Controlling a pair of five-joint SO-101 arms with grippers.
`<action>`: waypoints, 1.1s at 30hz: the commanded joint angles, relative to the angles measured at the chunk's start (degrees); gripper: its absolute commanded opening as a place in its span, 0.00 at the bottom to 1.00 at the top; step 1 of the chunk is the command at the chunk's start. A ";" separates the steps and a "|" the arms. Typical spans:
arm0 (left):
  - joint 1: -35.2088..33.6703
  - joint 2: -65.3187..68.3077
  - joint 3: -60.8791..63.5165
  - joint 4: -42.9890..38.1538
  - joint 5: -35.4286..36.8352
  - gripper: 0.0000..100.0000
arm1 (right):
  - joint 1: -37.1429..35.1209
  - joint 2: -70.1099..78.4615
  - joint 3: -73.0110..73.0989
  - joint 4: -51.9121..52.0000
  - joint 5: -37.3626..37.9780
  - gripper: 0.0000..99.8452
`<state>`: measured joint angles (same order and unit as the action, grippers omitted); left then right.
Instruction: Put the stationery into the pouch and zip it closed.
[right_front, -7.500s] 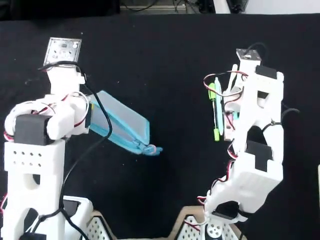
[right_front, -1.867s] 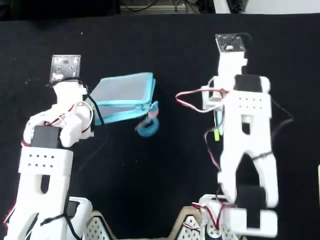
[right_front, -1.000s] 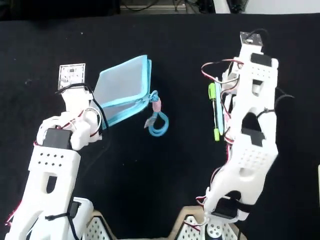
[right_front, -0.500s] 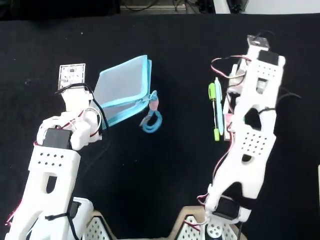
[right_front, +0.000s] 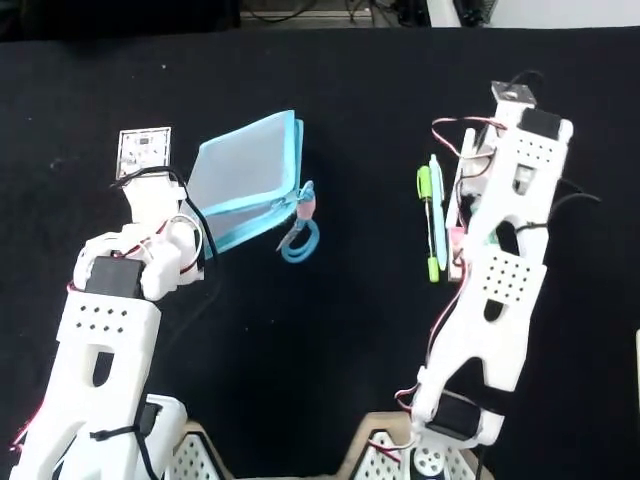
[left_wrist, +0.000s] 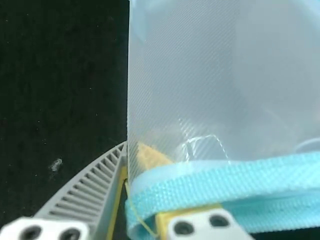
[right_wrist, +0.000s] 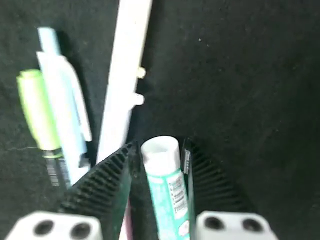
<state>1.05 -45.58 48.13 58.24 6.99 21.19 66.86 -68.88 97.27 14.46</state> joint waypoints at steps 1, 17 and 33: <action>0.31 0.44 0.13 -0.26 0.26 0.03 | 2.55 0.40 -3.21 0.35 4.84 0.13; 0.31 0.44 0.13 -0.35 0.26 0.03 | 24.09 0.57 -10.51 4.04 6.33 0.01; 0.31 0.44 3.12 -4.75 0.26 0.03 | 28.31 -23.16 34.95 -1.23 14.33 0.01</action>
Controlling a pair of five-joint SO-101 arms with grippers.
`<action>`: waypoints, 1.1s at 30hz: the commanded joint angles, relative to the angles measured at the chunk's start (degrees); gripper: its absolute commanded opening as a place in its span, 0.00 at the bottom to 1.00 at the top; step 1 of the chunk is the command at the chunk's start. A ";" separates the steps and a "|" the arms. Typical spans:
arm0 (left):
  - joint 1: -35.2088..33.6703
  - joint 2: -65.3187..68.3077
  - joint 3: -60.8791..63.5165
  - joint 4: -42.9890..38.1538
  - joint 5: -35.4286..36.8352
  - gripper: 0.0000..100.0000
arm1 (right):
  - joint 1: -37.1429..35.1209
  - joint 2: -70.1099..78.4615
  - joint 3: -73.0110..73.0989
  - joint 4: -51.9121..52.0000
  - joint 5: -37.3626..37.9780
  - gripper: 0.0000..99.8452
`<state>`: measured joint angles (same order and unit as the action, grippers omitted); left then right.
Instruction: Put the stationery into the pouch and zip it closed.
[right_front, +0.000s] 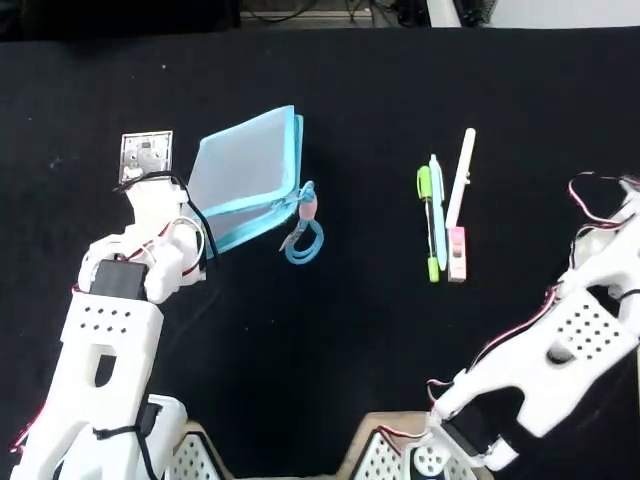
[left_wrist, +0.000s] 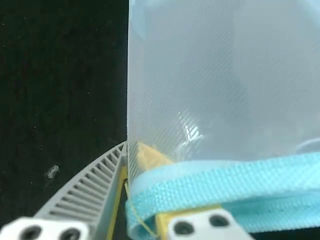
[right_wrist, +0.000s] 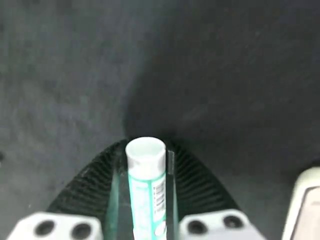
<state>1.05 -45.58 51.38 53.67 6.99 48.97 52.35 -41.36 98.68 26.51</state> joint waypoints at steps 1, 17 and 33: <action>0.31 0.44 -0.22 -0.18 0.26 0.03 | 0.62 -10.51 11.21 -4.75 2.90 0.01; 0.22 0.44 -0.04 -0.09 0.26 0.03 | -4.04 -26.68 34.68 -17.23 5.01 0.13; 0.22 0.44 -0.04 -0.09 0.26 0.03 | -5.36 -25.01 36.09 -18.37 7.91 0.11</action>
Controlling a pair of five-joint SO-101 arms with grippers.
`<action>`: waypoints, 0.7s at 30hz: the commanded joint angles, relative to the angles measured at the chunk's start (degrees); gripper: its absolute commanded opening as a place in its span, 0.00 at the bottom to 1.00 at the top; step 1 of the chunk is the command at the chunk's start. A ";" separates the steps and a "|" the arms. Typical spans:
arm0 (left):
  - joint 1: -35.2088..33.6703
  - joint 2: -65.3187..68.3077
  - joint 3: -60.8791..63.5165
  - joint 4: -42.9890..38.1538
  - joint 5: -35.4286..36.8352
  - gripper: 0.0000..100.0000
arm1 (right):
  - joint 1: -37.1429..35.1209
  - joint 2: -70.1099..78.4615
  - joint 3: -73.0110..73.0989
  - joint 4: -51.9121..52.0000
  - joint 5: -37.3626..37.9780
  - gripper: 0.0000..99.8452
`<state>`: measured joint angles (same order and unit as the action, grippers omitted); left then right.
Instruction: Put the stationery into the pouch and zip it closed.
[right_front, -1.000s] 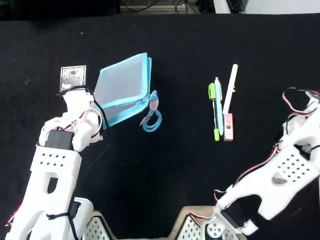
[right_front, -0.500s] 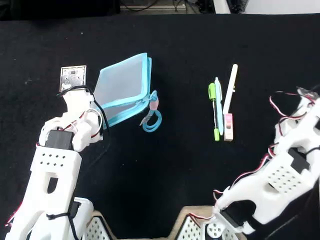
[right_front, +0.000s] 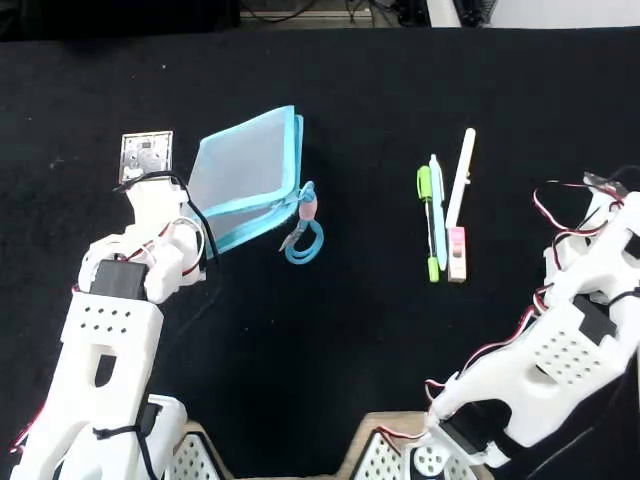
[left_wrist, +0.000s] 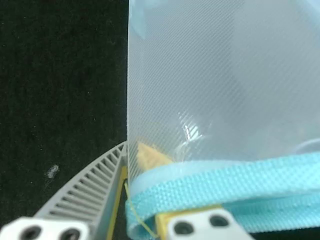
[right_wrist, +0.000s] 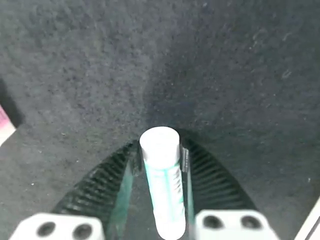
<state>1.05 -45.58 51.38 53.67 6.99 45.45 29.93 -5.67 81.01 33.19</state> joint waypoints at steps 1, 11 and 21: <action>0.22 0.44 0.04 -0.09 0.26 0.03 | -1.93 -1.89 0.48 -1.23 1.14 0.11; 0.22 0.44 0.04 -0.09 0.26 0.03 | -0.70 -1.45 -0.04 -3.78 0.97 0.00; 0.22 0.44 0.04 -0.09 0.26 0.03 | -3.69 -24.75 2.42 7.03 0.97 0.01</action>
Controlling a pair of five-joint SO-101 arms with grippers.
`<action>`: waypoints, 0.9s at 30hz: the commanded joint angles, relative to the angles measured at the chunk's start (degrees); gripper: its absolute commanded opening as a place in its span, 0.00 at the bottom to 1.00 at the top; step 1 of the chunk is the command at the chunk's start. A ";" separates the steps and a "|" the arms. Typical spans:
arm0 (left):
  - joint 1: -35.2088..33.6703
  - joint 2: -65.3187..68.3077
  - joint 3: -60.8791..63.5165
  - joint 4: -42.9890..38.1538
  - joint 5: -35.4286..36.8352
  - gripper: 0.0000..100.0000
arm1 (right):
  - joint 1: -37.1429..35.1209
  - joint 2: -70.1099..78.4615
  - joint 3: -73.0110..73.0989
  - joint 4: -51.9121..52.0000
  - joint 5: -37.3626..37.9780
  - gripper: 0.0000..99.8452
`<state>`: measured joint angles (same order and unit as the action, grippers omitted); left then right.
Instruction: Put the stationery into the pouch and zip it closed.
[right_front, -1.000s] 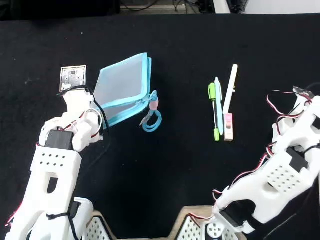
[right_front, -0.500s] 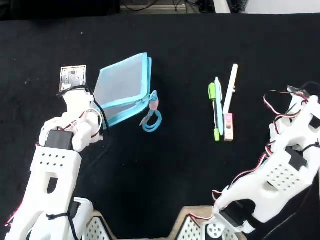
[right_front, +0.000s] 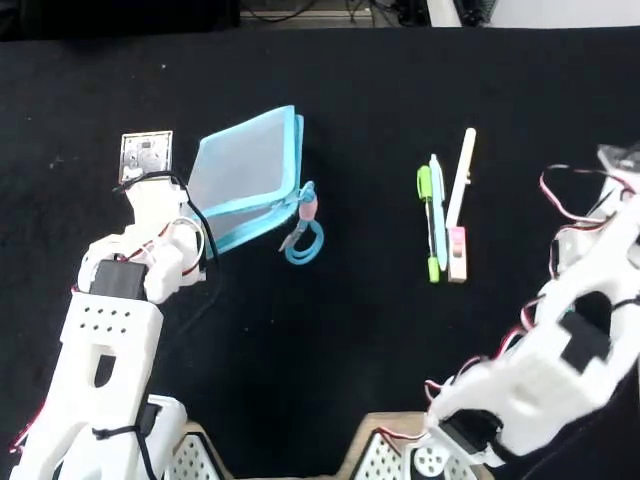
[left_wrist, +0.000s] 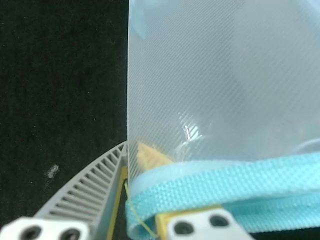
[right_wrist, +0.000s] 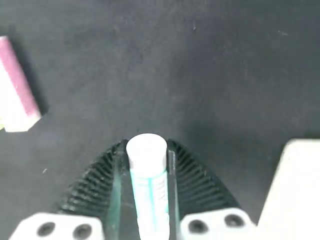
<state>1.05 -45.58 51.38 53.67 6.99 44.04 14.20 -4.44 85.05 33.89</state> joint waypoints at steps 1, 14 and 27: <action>0.22 0.44 0.04 -0.09 0.26 0.03 | -3.34 -11.56 2.24 3.69 0.26 0.01; 0.22 0.44 -8.04 8.09 0.09 0.03 | -26.90 -54.02 22.02 0.00 -14.86 0.01; -2.15 0.44 -27.47 16.44 -5.45 0.03 | -58.02 -86.99 32.22 -21.19 -23.56 0.01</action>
<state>-0.70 -44.79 33.71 67.38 1.98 -8.97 -67.30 27.38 69.05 10.86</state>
